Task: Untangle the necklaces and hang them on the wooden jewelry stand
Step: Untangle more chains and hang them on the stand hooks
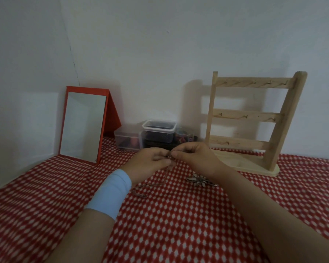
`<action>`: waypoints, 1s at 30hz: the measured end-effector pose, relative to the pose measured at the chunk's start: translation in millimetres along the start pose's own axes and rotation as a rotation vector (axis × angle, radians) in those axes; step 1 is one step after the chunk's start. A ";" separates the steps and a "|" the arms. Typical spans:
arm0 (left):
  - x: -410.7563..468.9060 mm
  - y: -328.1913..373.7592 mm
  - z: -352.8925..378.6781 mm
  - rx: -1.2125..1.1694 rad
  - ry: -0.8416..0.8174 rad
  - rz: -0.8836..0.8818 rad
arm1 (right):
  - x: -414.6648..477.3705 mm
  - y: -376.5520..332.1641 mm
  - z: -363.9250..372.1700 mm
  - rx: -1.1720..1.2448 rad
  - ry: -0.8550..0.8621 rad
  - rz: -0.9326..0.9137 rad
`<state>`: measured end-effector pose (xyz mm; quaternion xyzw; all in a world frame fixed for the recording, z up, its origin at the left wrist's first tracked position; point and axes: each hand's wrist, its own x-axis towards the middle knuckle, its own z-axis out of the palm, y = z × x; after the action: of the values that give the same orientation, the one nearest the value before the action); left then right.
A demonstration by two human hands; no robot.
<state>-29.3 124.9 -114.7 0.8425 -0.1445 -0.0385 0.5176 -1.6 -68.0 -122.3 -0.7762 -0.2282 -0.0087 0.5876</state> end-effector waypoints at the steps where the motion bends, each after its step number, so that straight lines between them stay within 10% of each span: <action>1: 0.4 0.6 0.3 -0.036 0.015 0.001 | 0.8 1.0 -0.2 0.002 0.011 0.005; 12: 5.7 -6.4 5.0 0.013 0.102 -0.115 | 5.1 14.0 5.3 -0.320 0.208 -0.124; 30: 6.3 -1.3 -7.0 0.221 0.017 0.005 | 3.0 10.5 3.8 -0.335 0.022 -0.065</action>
<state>-21.5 129.7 -112.1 0.8943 -0.1455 -0.0139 0.4230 4.0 -65.6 -132.1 -0.8553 -0.2422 -0.0743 0.4519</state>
